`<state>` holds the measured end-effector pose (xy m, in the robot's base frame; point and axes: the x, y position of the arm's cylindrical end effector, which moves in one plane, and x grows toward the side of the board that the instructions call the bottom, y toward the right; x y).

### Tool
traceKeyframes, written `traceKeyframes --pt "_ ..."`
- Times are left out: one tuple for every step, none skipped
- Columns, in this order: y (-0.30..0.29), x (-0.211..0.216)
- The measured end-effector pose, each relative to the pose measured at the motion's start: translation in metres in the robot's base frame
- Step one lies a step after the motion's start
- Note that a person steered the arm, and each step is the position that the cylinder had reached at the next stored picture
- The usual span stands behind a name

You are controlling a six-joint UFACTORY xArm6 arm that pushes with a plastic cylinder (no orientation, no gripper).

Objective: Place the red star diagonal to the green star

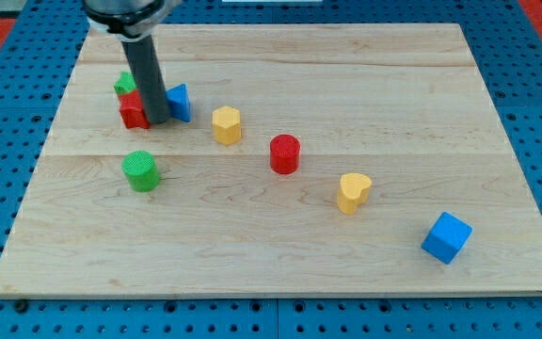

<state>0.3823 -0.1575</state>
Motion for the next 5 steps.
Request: traceKeyframes --pt "-0.029 -0.001" --pt "-0.041 -0.002" --pt "-0.041 -0.027" --pt "-0.041 -0.059" --pt "-0.041 -0.056"
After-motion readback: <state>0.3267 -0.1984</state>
